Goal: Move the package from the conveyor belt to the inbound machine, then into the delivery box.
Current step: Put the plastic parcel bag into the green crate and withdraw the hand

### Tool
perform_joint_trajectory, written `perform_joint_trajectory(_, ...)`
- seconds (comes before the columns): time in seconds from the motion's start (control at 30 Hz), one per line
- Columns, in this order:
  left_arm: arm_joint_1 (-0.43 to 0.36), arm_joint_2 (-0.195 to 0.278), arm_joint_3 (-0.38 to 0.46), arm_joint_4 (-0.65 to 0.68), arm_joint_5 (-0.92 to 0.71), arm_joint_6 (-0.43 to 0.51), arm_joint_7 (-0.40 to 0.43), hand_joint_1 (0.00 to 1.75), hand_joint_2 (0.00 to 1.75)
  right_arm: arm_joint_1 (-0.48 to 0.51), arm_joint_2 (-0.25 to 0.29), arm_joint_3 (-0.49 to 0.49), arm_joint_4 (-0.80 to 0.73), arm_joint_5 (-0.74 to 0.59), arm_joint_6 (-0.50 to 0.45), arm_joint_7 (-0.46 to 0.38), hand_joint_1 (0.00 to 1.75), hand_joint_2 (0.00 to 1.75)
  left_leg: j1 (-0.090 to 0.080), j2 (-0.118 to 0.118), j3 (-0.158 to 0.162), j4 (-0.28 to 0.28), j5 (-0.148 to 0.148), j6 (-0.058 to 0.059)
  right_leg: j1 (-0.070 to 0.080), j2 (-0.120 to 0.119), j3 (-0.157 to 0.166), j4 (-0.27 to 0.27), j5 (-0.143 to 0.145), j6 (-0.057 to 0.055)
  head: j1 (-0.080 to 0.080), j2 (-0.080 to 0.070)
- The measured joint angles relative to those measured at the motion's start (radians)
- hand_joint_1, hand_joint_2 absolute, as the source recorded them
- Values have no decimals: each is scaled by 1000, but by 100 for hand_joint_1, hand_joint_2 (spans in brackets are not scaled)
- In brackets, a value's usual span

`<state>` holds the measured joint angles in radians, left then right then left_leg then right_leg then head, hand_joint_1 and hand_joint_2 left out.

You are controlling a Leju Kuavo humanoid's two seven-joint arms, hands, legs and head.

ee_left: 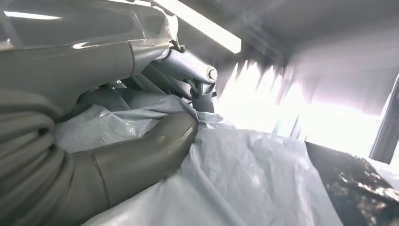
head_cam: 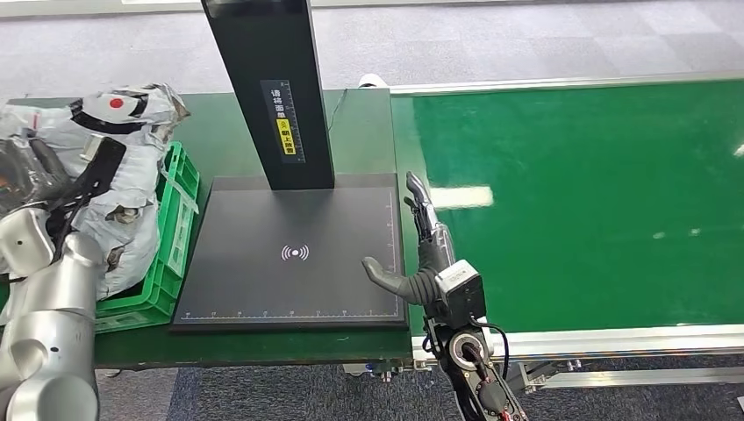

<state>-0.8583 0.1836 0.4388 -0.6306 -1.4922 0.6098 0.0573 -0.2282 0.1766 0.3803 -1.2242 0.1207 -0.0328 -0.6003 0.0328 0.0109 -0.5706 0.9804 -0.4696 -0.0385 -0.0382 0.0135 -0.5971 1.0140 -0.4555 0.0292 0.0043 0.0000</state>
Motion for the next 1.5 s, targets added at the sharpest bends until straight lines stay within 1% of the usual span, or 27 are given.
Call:
perform_joint_trajectory(0.07,-27,11,-22,74,-1,-93,41,175,175,0,-1,0,0,1,2,4,0,175,0,1,0,0,0,0,0,0,0,0,0,0,0,0)
perform_joint_trajectory(0.17,-55,18,-41,153,11,-239,80,175,175,-1,-2,0,0,4,11,12,0,175,0,1,0,0,0,0,0,1,0,0,0,0,0,0)
perform_joint_trajectory(0.3,-93,31,-56,220,16,-460,125,175,175,-10,-3,0,1,12,23,22,0,175,0,1,0,0,0,0,0,0,0,0,0,0,0,0)
perform_joint_trajectory(0.37,-111,37,-60,243,20,-548,152,175,175,-15,-3,-1,2,15,28,28,0,175,0,1,1,0,0,0,0,0,0,0,0,0,0,0)
perform_joint_trajectory(0.4,-118,39,-61,252,23,-583,168,175,175,-17,-3,-1,2,16,30,31,0,175,0,1,1,0,0,0,0,0,1,0,0,0,0,0)
perform_joint_trajectory(0.47,-128,43,-61,264,28,-623,201,175,175,-20,-3,-1,2,17,35,36,0,175,0,1,1,0,0,0,0,0,2,0,0,0,0,0)
perform_joint_trajectory(0.57,-135,45,-61,274,30,-628,256,175,175,-22,-2,-1,2,21,41,45,0,175,0,1,2,0,0,0,0,1,2,0,0,0,0,0)
perform_joint_trajectory(0.63,-136,46,-61,279,31,-605,278,140,175,-22,-2,-1,2,23,43,50,0,175,0,2,2,0,0,0,0,1,2,0,0,0,0,0)
perform_joint_trajectory(0.7,-133,46,-62,282,30,-563,282,53,175,-22,-2,-1,2,27,43,55,0,175,0,2,2,0,0,0,0,1,2,0,0,0,0,0)
perform_joint_trajectory(0.77,-125,45,-65,283,28,-498,271,0,175,-21,-2,-1,2,32,44,60,0,175,0,2,2,0,0,0,0,1,2,0,0,0,0,0)
perform_joint_trajectory(0.83,-114,43,-72,284,26,-422,245,0,175,-19,-2,-1,2,36,44,64,0,175,0,2,2,0,0,0,0,1,1,0,0,0,0,0)
perform_joint_trajectory(0.93,-95,35,-76,285,47,-304,180,0,175,-13,-2,-1,1,38,44,66,0,175,0,1,2,0,0,0,0,1,1,0,0,0,0,0)
perform_joint_trajectory(0.97,-88,29,-75,284,70,-259,141,0,175,-12,-2,-1,0,39,44,66,0,175,0,1,2,0,0,0,0,1,1,0,0,0,0,0)
perform_joint_trajectory(1.07,-66,6,-63,280,179,-144,-19,0,175,-7,-2,-1,0,41,43,66,0,175,0,0,2,0,0,0,0,0,2,0,0,0,0,0)
perform_joint_trajectory(1.2,-32,-31,-34,258,341,-41,-241,0,175,-5,-2,-1,0,42,42,64,0,175,-1,0,2,0,0,0,-1,0,2,0,0,0,0,0)
perform_joint_trajectory(1.27,-12,-50,-22,241,430,-14,-350,0,175,-5,-2,-1,0,42,38,62,0,175,-1,0,2,0,0,0,-1,0,2,0,0,0,0,0)
perform_joint_trajectory(1.4,39,-87,-16,189,654,-1,-558,0,175,-5,-2,-1,0,40,24,51,0,175,-1,0,2,0,0,0,-1,0,2,0,0,0,0,0)
perform_joint_trajectory(1.5,87,-115,-28,123,832,7,-671,0,175,-5,-3,0,1,35,16,43,0,175,-1,0,2,0,0,0,-1,0,2,0,0,0,0,0)
